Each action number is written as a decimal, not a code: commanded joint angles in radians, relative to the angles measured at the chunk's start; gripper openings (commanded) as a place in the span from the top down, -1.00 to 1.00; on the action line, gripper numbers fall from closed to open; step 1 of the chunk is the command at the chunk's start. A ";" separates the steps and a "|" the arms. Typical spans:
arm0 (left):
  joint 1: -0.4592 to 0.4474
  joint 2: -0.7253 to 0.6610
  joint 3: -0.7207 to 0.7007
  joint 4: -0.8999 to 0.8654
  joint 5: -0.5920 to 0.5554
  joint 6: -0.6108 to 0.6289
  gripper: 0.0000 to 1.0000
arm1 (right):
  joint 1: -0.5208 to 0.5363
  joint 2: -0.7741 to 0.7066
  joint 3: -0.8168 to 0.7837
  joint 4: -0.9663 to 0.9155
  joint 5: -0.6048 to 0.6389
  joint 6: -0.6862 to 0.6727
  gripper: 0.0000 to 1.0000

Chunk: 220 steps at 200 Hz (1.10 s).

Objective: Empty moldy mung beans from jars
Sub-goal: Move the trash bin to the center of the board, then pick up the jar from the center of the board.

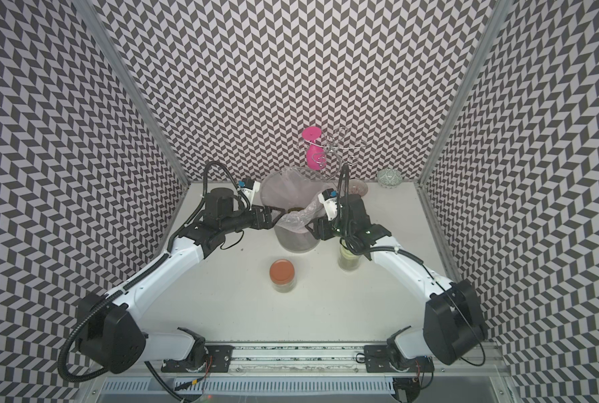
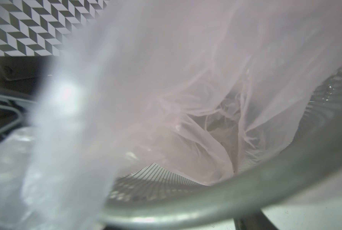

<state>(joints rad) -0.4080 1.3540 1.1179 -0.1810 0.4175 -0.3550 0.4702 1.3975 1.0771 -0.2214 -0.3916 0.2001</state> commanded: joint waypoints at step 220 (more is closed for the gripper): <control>-0.465 -0.272 -0.470 -0.013 -0.464 -0.013 -0.99 | 0.496 -0.395 -0.742 0.539 0.143 -0.044 -0.71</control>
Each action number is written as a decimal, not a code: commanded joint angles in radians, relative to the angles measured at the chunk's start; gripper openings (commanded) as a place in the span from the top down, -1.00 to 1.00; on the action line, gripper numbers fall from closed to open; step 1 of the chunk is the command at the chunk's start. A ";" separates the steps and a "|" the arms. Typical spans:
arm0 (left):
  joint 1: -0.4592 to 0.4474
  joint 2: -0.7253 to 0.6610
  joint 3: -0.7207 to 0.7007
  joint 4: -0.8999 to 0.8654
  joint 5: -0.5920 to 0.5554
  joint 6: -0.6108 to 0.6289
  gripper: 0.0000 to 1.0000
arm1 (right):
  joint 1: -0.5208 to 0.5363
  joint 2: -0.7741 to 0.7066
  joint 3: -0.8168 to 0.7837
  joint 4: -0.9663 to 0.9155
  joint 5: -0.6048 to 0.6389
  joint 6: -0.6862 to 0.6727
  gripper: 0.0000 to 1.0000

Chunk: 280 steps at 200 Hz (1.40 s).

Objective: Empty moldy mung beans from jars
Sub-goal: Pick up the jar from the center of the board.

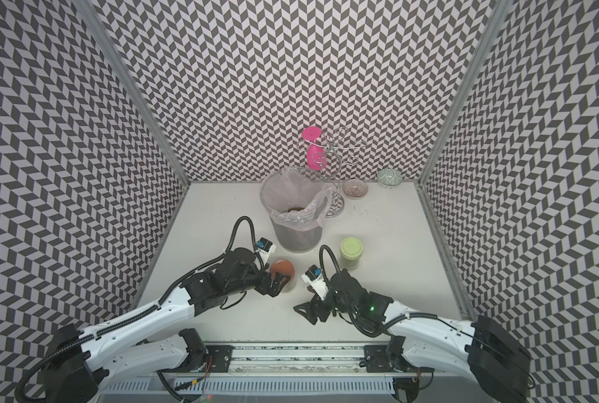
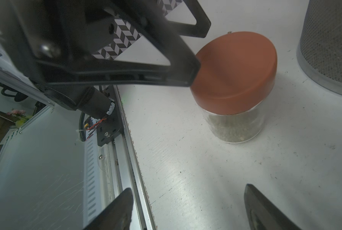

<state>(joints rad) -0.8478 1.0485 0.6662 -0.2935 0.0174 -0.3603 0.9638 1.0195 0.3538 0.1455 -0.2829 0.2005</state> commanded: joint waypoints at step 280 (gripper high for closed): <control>-0.048 0.244 -0.084 0.378 -0.172 0.139 -0.76 | -0.014 0.572 -0.175 1.206 0.117 -0.250 -0.99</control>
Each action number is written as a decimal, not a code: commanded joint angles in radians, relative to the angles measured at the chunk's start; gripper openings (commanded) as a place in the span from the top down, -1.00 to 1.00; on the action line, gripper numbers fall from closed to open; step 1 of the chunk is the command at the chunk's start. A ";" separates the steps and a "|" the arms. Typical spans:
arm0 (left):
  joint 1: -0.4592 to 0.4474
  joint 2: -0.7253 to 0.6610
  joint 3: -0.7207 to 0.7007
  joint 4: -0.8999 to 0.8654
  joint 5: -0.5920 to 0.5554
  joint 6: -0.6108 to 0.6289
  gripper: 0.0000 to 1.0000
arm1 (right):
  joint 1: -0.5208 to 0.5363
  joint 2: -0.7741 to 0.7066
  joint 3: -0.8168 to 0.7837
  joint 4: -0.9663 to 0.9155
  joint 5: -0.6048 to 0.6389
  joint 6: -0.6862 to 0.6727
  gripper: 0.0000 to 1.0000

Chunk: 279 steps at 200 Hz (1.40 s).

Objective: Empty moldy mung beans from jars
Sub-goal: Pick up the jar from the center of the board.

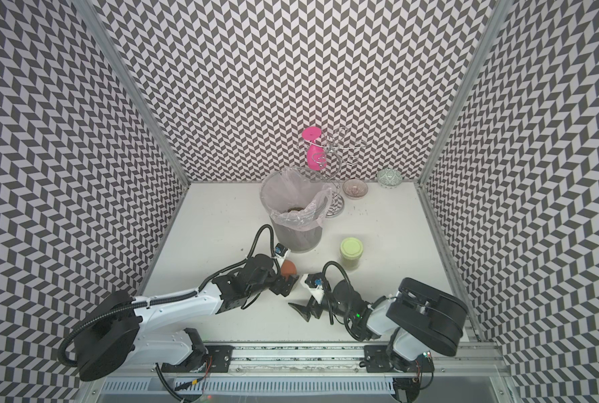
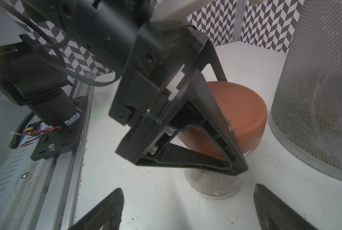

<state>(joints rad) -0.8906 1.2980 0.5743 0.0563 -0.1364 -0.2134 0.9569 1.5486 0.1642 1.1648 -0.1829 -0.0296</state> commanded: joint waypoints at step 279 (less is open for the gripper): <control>0.121 -0.228 -0.079 0.061 0.396 -0.160 -0.45 | -0.043 0.375 0.129 0.701 -0.288 0.070 -0.97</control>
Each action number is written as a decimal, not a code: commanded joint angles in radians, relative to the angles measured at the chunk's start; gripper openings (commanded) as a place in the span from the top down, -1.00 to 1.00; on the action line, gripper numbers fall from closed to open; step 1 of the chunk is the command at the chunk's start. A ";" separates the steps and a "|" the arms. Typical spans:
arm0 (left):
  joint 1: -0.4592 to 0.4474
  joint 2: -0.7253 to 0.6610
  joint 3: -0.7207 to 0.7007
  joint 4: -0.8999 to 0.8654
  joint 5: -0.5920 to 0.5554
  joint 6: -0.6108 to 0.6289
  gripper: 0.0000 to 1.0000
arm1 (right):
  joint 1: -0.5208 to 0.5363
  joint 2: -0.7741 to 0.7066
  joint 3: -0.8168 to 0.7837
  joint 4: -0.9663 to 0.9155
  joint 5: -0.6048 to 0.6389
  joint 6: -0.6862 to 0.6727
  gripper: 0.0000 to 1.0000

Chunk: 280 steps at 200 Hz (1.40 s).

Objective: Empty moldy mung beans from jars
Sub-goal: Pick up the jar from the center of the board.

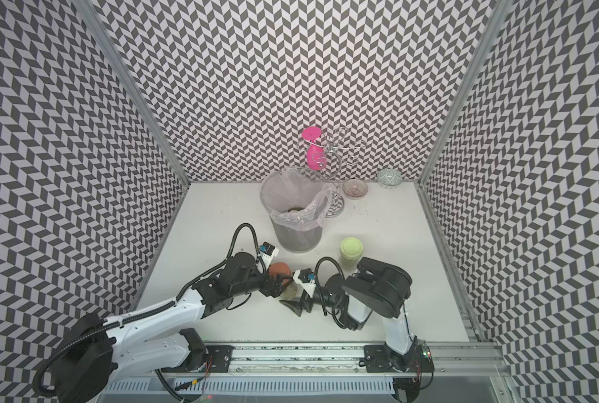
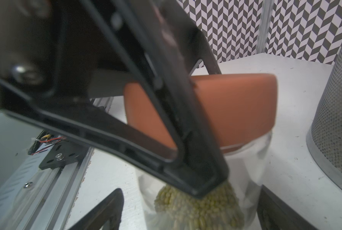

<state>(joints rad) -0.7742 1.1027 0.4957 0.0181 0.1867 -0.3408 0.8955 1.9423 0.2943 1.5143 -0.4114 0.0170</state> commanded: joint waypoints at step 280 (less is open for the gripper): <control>0.054 -0.224 -0.093 0.234 0.141 -0.093 -0.99 | 0.035 -0.119 -0.009 0.266 -0.142 0.241 -0.11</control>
<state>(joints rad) -0.7395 0.9138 0.3714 0.2390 0.3122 -0.4751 0.9272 1.8816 0.2962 1.5085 -0.5079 0.2119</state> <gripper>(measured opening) 0.995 0.840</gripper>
